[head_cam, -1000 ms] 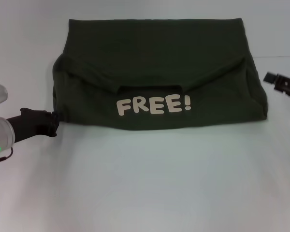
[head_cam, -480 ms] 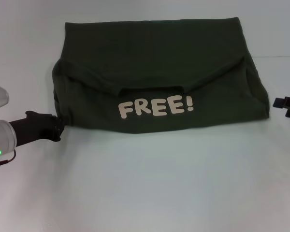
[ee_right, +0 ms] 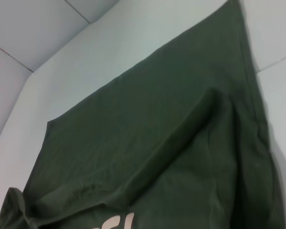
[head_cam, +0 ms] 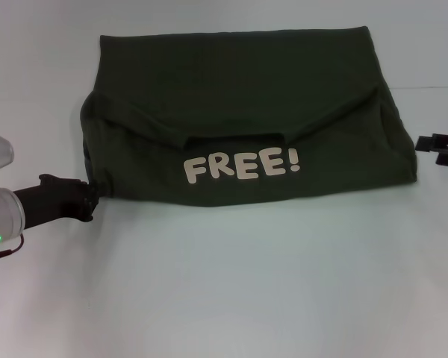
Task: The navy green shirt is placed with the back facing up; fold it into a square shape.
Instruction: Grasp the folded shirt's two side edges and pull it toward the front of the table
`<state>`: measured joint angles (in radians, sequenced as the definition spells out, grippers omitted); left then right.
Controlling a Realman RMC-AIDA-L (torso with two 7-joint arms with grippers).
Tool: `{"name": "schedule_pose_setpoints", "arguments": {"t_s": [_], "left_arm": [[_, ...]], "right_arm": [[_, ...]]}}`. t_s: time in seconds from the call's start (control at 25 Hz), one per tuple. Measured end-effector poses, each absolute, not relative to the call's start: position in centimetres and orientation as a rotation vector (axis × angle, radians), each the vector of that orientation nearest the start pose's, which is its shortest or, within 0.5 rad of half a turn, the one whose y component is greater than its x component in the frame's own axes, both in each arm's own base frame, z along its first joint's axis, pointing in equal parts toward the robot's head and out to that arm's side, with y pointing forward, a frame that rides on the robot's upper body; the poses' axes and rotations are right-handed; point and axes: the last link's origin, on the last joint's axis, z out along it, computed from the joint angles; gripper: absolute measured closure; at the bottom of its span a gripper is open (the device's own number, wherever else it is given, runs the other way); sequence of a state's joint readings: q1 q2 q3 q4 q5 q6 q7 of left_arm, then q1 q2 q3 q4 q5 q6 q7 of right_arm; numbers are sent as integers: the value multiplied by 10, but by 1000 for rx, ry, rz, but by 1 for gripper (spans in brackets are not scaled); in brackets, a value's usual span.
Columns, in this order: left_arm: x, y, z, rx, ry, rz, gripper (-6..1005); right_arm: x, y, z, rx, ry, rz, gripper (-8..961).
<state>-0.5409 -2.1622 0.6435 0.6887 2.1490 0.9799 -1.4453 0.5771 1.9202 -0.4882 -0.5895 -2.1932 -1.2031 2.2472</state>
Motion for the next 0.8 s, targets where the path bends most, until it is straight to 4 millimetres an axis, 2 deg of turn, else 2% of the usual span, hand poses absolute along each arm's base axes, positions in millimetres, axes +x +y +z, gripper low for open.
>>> {"name": "schedule_pose_setpoints", "arguments": {"t_s": [0.24, 0.8], "left_arm": [[-311, 373, -13, -2300, -794, -269, 1001], [-311, 374, -13, -2301, -794, -270, 1000]], "right_arm": [[336, 392, 67, -1860, 1640, 584, 244], [333, 401, 37, -1850, 1621, 503, 246]]}}
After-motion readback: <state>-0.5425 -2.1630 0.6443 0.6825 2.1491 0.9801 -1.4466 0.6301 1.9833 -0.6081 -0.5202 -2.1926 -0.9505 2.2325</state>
